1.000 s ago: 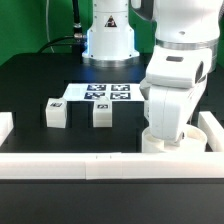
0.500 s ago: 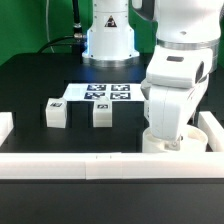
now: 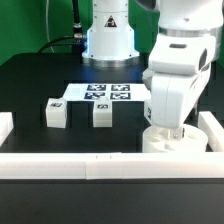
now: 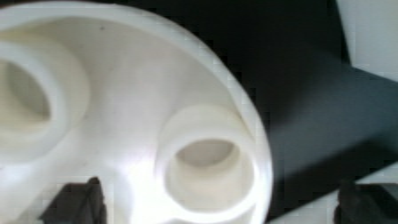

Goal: Assemble stool

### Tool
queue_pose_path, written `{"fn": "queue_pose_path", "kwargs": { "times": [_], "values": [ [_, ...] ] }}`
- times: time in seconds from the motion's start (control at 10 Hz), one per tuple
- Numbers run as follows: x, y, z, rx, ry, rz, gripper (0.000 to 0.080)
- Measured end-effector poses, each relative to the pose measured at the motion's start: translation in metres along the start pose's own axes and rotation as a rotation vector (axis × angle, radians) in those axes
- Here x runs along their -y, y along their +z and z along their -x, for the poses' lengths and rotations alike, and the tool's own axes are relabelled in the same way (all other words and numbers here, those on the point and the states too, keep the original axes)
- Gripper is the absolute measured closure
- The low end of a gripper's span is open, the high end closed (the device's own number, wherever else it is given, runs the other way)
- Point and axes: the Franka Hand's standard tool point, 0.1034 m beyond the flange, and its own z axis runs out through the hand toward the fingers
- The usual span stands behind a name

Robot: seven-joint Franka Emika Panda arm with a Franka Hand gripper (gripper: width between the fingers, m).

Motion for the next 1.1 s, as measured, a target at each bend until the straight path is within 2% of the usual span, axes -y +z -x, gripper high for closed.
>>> {"fn": "queue_pose_path", "kwargs": {
  "times": [0.1,0.4,0.5,0.6,0.9,1.0,1.1],
  "values": [
    [-0.001,-0.009,0.002,0.000,0.000,0.007,0.0150],
    [0.006,-0.022,0.040,0.016,0.023,0.009,0.0150],
    [0.011,-0.026,0.047,0.019,0.028,0.009,0.0150],
    [0.015,-0.027,0.050,0.015,0.032,0.017,0.0150],
    [0.016,-0.026,0.050,0.015,0.109,0.014,0.0150],
    [0.016,-0.025,0.050,0.008,0.194,0.017,0.0150],
    [0.017,-0.021,0.053,-0.017,0.380,0.031,0.0150]
  ]
}}
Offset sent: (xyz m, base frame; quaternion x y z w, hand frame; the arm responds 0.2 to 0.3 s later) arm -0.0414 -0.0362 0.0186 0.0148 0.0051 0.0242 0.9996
